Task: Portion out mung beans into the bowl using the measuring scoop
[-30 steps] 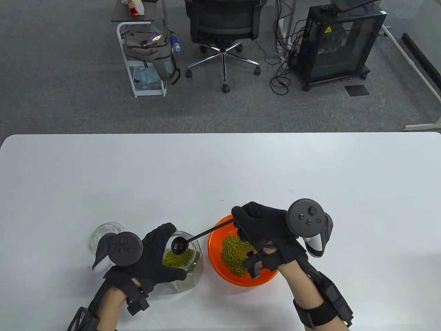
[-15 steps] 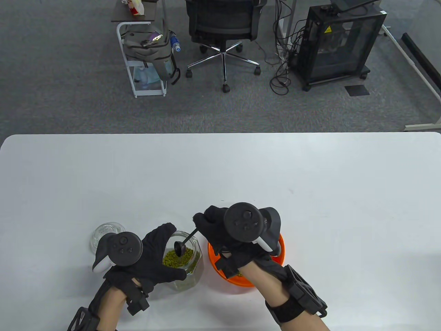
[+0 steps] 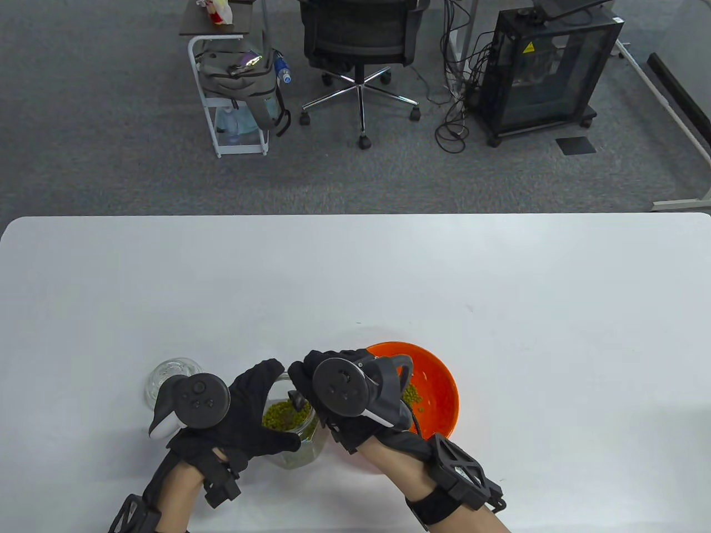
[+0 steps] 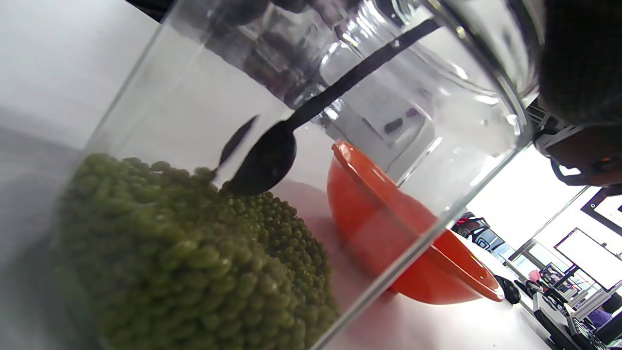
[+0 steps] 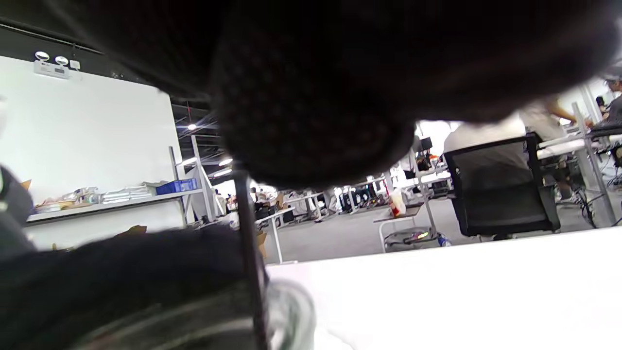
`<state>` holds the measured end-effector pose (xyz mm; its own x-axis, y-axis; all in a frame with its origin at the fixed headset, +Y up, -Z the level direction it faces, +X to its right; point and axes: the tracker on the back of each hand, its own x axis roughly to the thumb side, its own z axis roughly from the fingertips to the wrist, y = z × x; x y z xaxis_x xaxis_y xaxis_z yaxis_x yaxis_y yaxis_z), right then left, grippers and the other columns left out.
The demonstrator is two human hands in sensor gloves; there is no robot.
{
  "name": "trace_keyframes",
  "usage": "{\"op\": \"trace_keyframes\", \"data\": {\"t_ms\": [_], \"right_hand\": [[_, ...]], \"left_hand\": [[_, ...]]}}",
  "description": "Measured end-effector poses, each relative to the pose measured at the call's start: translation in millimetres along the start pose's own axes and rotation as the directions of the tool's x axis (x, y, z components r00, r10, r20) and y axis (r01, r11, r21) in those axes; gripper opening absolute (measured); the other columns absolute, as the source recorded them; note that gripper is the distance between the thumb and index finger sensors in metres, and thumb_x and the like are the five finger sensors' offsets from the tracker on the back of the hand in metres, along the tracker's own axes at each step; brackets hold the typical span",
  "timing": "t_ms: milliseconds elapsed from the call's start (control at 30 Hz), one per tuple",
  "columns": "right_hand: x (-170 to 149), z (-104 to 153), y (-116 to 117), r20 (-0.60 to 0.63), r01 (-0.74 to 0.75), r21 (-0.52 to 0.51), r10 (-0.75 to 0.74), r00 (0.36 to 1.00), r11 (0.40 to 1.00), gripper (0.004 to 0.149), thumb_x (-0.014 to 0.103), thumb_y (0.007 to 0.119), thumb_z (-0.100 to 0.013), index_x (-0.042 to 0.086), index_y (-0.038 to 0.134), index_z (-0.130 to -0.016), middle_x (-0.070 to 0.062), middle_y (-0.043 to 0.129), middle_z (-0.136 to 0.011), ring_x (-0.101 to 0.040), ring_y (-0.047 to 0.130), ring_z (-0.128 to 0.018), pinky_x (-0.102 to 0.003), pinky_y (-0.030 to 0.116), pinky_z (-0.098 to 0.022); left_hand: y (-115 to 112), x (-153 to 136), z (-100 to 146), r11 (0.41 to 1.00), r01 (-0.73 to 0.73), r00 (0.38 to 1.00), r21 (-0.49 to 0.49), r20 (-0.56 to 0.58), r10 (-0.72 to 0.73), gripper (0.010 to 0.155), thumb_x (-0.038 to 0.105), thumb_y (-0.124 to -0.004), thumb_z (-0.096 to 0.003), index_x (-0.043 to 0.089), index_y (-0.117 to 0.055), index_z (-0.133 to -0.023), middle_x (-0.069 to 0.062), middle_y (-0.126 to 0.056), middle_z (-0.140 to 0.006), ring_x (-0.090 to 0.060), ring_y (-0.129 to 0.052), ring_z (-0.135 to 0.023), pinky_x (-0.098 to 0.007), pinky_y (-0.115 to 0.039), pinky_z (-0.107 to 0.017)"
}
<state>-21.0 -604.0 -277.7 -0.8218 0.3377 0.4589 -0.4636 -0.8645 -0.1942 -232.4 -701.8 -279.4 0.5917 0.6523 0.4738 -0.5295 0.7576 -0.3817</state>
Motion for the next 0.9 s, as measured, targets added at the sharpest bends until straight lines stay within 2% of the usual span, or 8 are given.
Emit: {"op": "trace_keyframes", "data": {"t_ms": [67, 133, 200, 433, 633, 700, 767, 900], "right_hand": [[-5, 2, 3, -0.012, 0.057, -0.023, -0.057, 0.998, 0.998, 0.043, 0.048, 0.088, -0.045, 0.008, 0.102, -0.053, -0.006, 0.110, -0.025, -0.019, 0.102, -0.007, -0.035, 0.088, -0.012], [-12, 0, 6, -0.035, 0.147, 0.035, -0.146, 0.989, 0.988, 0.043, 0.048, 0.087, -0.046, 0.008, 0.101, -0.055, -0.007, 0.109, -0.027, -0.020, 0.102, -0.009, -0.035, 0.088, -0.014], [-24, 0, 8, -0.091, 0.225, 0.044, -0.221, 0.971, 0.973, 0.044, 0.047, 0.086, -0.046, 0.007, 0.101, -0.056, -0.008, 0.109, -0.028, -0.020, 0.102, -0.010, -0.036, 0.088, -0.014], [-53, 4, 12, -0.202, 0.387, 0.061, -0.369, 0.907, 0.920, 0.044, 0.046, 0.084, -0.047, 0.006, 0.100, -0.058, -0.008, 0.109, -0.030, -0.020, 0.102, -0.011, -0.036, 0.088, -0.014], [-59, 12, 17, -0.274, 0.443, 0.028, -0.419, 0.866, 0.896, 0.044, 0.045, 0.082, -0.047, 0.005, 0.099, -0.058, -0.008, 0.109, -0.030, -0.020, 0.102, -0.010, -0.036, 0.088, -0.013], [-59, 15, 24, -0.296, 0.455, 0.067, -0.418, 0.859, 0.888, 0.044, 0.045, 0.080, -0.048, 0.006, 0.099, -0.058, -0.007, 0.109, -0.029, -0.019, 0.103, -0.009, -0.035, 0.088, -0.013], [-62, 18, 30, -0.320, 0.507, 0.040, -0.470, 0.823, 0.861, 0.044, 0.044, 0.080, -0.048, 0.005, 0.098, -0.058, -0.007, 0.109, -0.029, -0.019, 0.102, -0.009, -0.036, 0.088, -0.012], [-75, 18, 36, -0.383, 0.610, 0.067, -0.544, 0.747, 0.790, 0.045, 0.044, 0.080, -0.048, 0.004, 0.098, -0.059, -0.008, 0.108, -0.029, -0.019, 0.102, -0.009, -0.035, 0.088, -0.012]], "left_hand": [[0, 0, 0, 1.000, 0.000, 1.000, 0.000, -0.001, 0.000, 0.126, 0.079, -0.091, -0.0395, 0.001, -0.022, -0.110, -0.029, -0.032, -0.116, -0.062, -0.048, -0.105, -0.076, -0.048, -0.072], [0, 0, 0, 1.000, 0.000, 1.000, 0.000, 0.000, 0.000, 0.126, 0.079, -0.091, -0.0396, 0.001, -0.022, -0.110, -0.029, -0.032, -0.116, -0.062, -0.048, -0.105, -0.076, -0.048, -0.072], [0, 0, 0, 1.000, -0.001, 1.000, 0.000, 0.000, 0.001, 0.125, 0.079, -0.091, -0.0396, 0.002, -0.022, -0.110, -0.029, -0.032, -0.116, -0.062, -0.048, -0.105, -0.076, -0.048, -0.072], [0, 0, 0, 1.000, -0.001, 1.000, 0.001, 0.000, 0.001, 0.125, 0.079, -0.091, -0.0397, 0.002, -0.022, -0.110, -0.029, -0.032, -0.116, -0.062, -0.048, -0.105, -0.076, -0.048, -0.072], [0, 0, 0, 1.000, -0.002, 1.000, 0.002, -0.002, 0.002, 0.125, 0.079, -0.091, -0.0397, 0.002, -0.022, -0.110, -0.029, -0.032, -0.116, -0.062, -0.048, -0.105, -0.076, -0.048, -0.072], [0, 0, 0, 1.000, -0.001, 1.000, 0.001, -0.001, 0.001, 0.125, 0.079, -0.091, -0.0397, 0.002, -0.022, -0.110, -0.029, -0.031, -0.116, -0.062, -0.048, -0.105, -0.076, -0.048, -0.072], [0, 0, 0, 1.000, -0.002, 1.000, 0.001, -0.001, 0.002, 0.125, 0.079, -0.091, -0.0396, 0.002, -0.022, -0.110, -0.029, -0.031, -0.116, -0.062, -0.048, -0.105, -0.076, -0.048, -0.072], [0, 0, 0, 1.000, -0.002, 1.000, 0.001, -0.001, 0.002, 0.126, 0.079, -0.091, -0.0396, 0.002, -0.022, -0.110, -0.029, -0.031, -0.116, -0.062, -0.048, -0.105, -0.076, -0.048, -0.072]]}}
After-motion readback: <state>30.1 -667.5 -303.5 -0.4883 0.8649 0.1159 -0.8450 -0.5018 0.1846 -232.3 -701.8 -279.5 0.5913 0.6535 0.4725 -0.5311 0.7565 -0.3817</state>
